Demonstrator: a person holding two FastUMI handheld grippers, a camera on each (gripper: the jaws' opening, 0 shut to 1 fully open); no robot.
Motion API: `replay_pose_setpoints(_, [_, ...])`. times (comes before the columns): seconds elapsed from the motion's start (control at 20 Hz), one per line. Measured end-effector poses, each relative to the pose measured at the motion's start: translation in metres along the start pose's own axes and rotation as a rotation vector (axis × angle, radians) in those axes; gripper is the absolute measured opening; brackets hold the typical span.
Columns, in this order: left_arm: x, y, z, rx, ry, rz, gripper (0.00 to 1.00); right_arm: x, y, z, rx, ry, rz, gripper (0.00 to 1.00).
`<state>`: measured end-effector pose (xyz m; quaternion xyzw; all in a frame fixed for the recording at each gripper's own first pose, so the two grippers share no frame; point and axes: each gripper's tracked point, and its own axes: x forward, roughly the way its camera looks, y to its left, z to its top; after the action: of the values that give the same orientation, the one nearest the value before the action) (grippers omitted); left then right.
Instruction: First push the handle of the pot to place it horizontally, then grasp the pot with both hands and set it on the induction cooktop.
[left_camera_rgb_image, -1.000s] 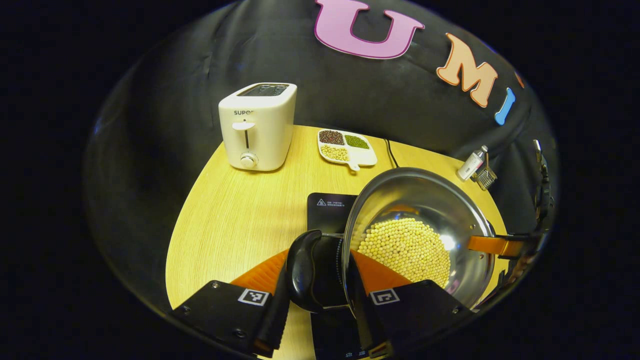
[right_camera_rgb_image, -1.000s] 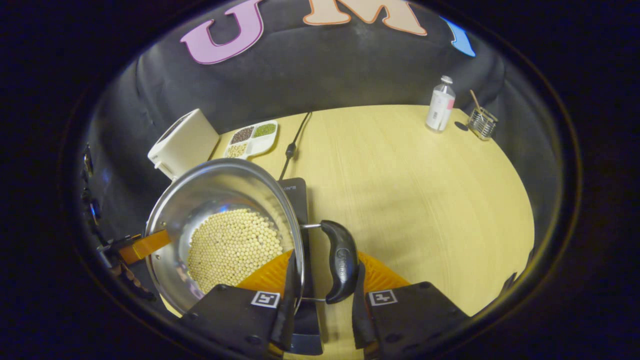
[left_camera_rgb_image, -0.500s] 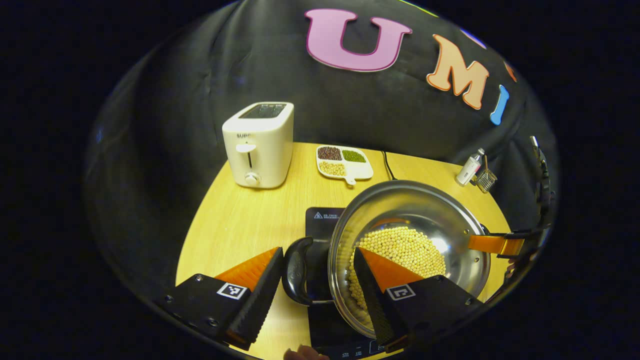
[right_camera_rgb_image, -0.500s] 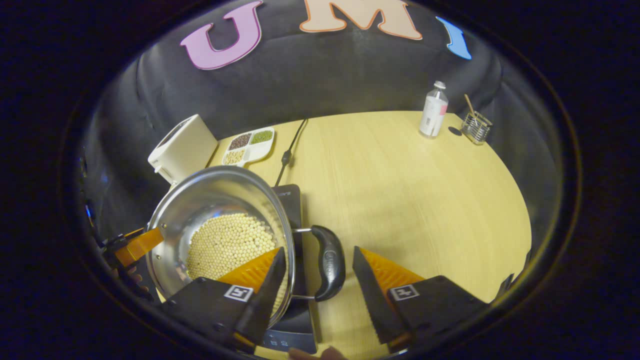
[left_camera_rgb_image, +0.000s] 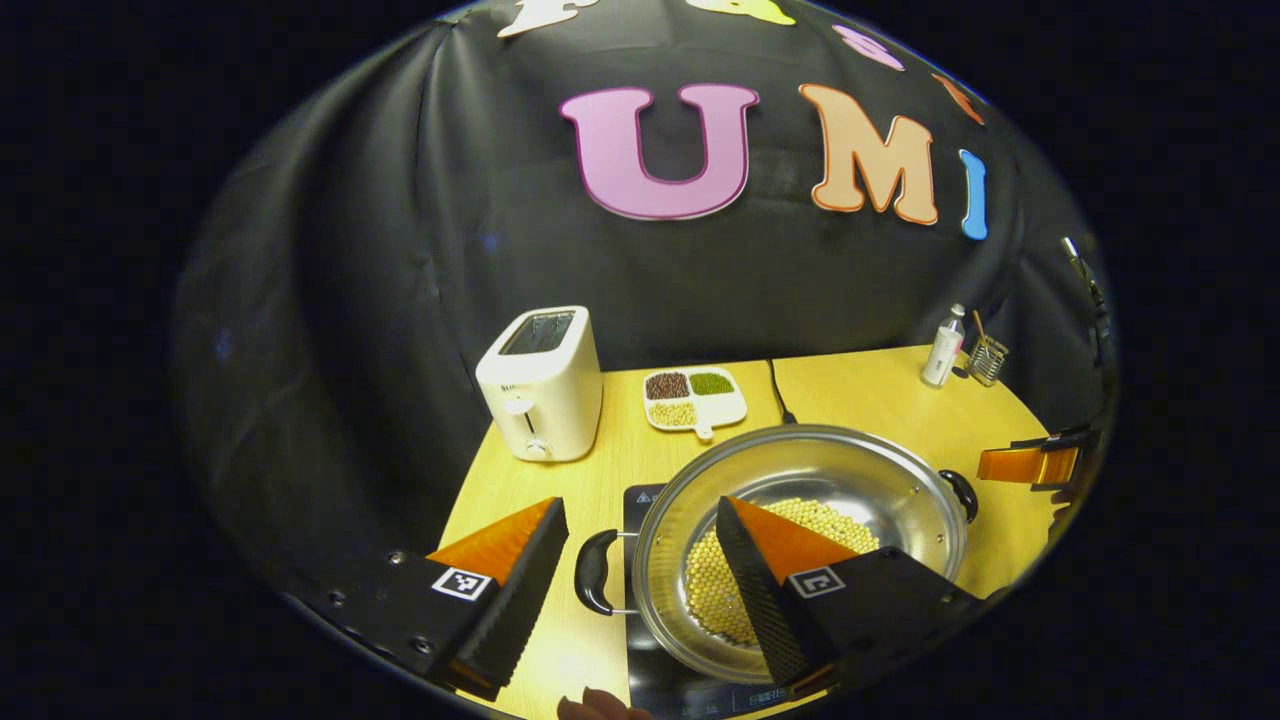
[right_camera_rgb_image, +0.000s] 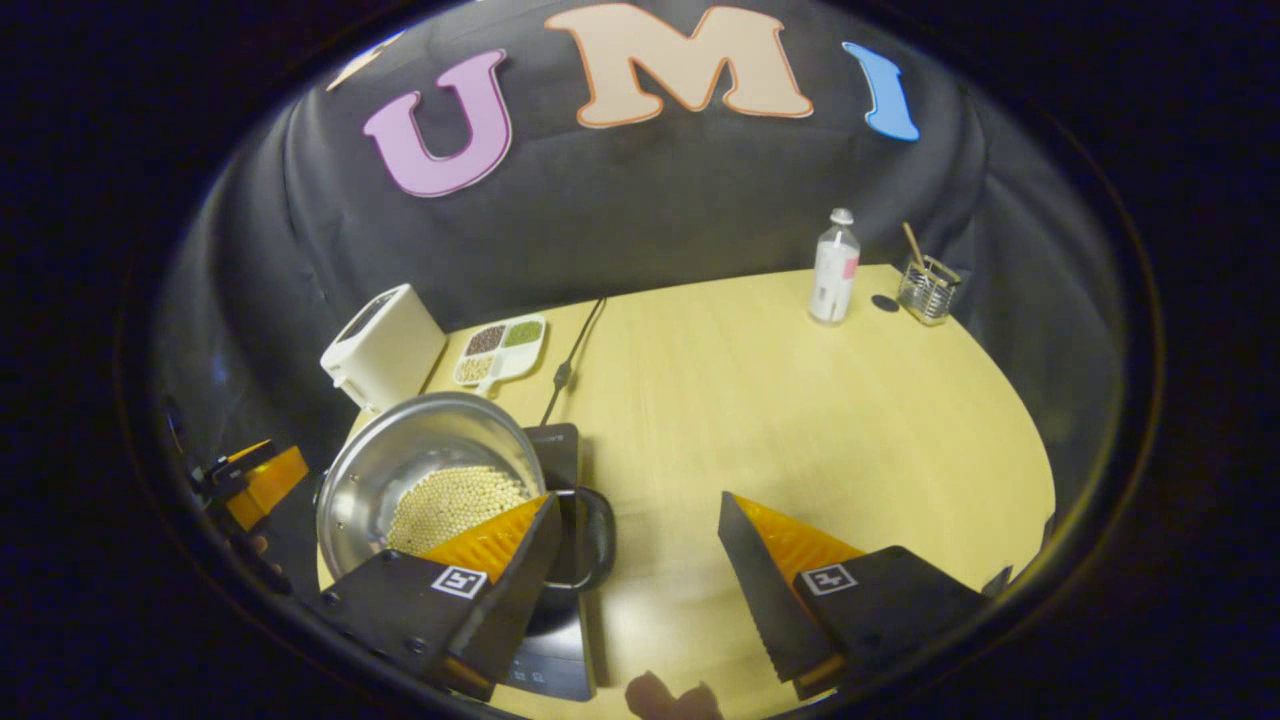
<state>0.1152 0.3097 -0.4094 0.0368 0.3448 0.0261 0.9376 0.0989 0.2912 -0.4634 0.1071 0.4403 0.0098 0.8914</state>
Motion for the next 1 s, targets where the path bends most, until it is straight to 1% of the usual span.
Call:
replay_pose_setpoints(0.05, [-0.006, -0.004, 0.007, 0.013, -0.017, 0.016, 0.92, -0.005, -0.008, 0.005, 0.003, -0.011, 0.01, 0.94])
replay_pose_setpoints(0.1, [-0.014, -0.011, 0.014, 0.02, -0.034, 0.032, 0.92, -0.01, -0.018, 0.011, 0.007, -0.022, 0.023, 0.97])
replay_pose_setpoints(0.15, [-0.022, -0.02, 0.023, 0.019, -0.053, 0.044, 0.92, -0.014, -0.028, 0.016, 0.014, -0.028, 0.037, 0.94])
replay_pose_setpoints(0.2, [-0.033, -0.032, 0.03, 0.01, -0.068, 0.051, 0.92, -0.022, -0.042, 0.021, 0.021, -0.035, 0.046, 0.94])
replay_pose_setpoints(0.25, [-0.044, -0.046, 0.035, -0.002, -0.076, 0.05, 0.92, -0.03, -0.056, 0.027, 0.023, -0.048, 0.048, 0.97])
replay_pose_setpoints(0.3, [-0.055, -0.063, 0.041, -0.014, -0.092, 0.038, 0.92, -0.039, -0.071, 0.036, 0.02, -0.077, 0.049, 0.97])
replay_pose_setpoints(0.35, [-0.066, -0.08, 0.049, -0.023, -0.113, 0.028, 0.92, -0.049, -0.087, 0.043, 0.01, -0.108, 0.049, 0.94])
replay_pose_setpoints(0.45, [-0.089, -0.103, 0.062, -0.034, -0.143, 0.046, 0.92, -0.069, -0.111, 0.054, -0.012, -0.155, 0.061, 0.94])
replay_pose_setpoints(0.55, [-0.113, -0.13, 0.076, -0.078, -0.188, 0.048, 0.95, -0.088, -0.128, 0.064, -0.029, -0.196, 0.087, 0.94])
replay_pose_setpoints(0.6, [-0.125, -0.143, 0.08, -0.107, -0.2, 0.044, 0.93, -0.099, -0.138, 0.07, -0.035, -0.212, 0.098, 0.94])
replay_pose_setpoints(0.65, [-0.138, -0.155, 0.085, -0.128, -0.207, 0.04, 0.95, -0.11, -0.146, 0.074, -0.039, -0.225, 0.105, 0.94])
replay_pose_setpoints(0.75, [-0.162, -0.173, 0.1, -0.143, -0.243, 0.036, 0.93, -0.134, -0.155, 0.086, -0.04, -0.267, 0.127, 0.94])
replay_pose_setpoints(0.95, [-0.207, -0.2, 0.135, -0.12, -0.333, 0.031, 0.93, -0.179, -0.167, 0.106, -0.051, -0.355, 0.15, 0.94])
replay_pose_setpoints(1.0, [-0.217, -0.208, 0.145, -0.113, -0.361, 0.02, 0.95, -0.192, -0.17, 0.112, -0.047, -0.38, 0.151, 0.94])
